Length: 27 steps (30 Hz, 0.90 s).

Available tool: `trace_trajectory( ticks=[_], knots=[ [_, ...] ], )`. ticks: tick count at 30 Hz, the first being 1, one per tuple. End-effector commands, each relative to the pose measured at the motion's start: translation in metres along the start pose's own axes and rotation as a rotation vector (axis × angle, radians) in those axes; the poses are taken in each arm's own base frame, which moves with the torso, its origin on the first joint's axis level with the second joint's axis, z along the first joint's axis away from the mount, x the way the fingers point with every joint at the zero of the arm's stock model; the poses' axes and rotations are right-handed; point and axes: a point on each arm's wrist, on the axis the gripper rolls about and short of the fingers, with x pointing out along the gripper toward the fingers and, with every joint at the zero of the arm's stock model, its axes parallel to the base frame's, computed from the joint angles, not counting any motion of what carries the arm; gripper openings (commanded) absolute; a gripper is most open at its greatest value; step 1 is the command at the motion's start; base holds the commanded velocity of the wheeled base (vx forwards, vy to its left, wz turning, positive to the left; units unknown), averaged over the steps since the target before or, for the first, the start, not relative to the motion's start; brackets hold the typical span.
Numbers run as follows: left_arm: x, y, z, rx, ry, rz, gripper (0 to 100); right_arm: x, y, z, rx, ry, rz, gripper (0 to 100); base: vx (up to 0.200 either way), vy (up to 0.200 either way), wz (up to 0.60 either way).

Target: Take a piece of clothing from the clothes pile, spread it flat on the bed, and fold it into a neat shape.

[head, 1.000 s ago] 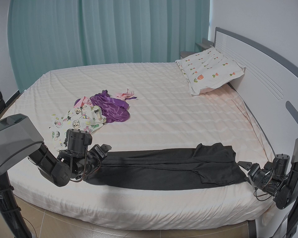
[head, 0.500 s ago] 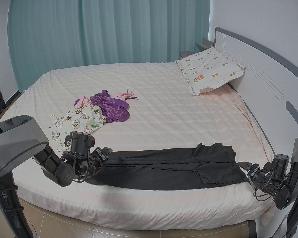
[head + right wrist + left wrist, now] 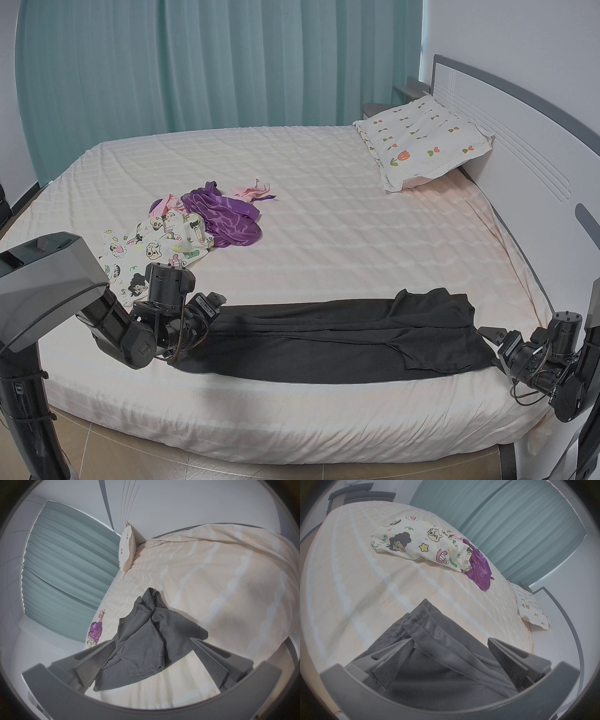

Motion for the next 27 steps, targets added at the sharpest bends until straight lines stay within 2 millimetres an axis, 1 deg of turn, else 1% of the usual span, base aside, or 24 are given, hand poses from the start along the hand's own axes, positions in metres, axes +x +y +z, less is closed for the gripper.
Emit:
trace_trajectory(
  ticks=[1,4,9,10,17,22,27],
  knots=[
    [0.006,0.003,0.000,-0.004,0.001,0.012,100,0.000,0.001,0.001,-0.003,-0.006,0.008,100,0.000,0.000,0.00],
    [0.009,0.005,0.000,-0.004,0.002,0.018,100,0.000,0.001,0.001,-0.001,-0.006,0.008,100,0.000,0.000,0.00],
    [0.016,0.006,0.009,-0.023,-0.023,0.017,100,0.000,0.000,0.001,-0.002,-0.006,0.008,100,0.000,0.000,0.00],
    [0.016,0.006,0.010,-0.025,-0.025,0.019,0,0.000,0.000,0.001,-0.001,-0.006,0.008,100,0.000,0.000,0.00],
    [0.017,0.006,0.012,-0.049,-0.033,0.015,0,0.000,0.001,0.000,-0.007,-0.005,0.008,100,0.000,0.000,0.00],
    [0.014,0.006,0.008,-0.047,-0.019,0.017,0,-0.001,0.001,-0.002,-0.011,0.004,0.006,100,0.000,0.000,0.00],
    [0.010,0.002,0.011,-0.056,-0.036,-0.001,0,-0.002,0.004,-0.001,-0.019,-0.004,0.017,100,0.000,0.000,0.00]
  ],
)
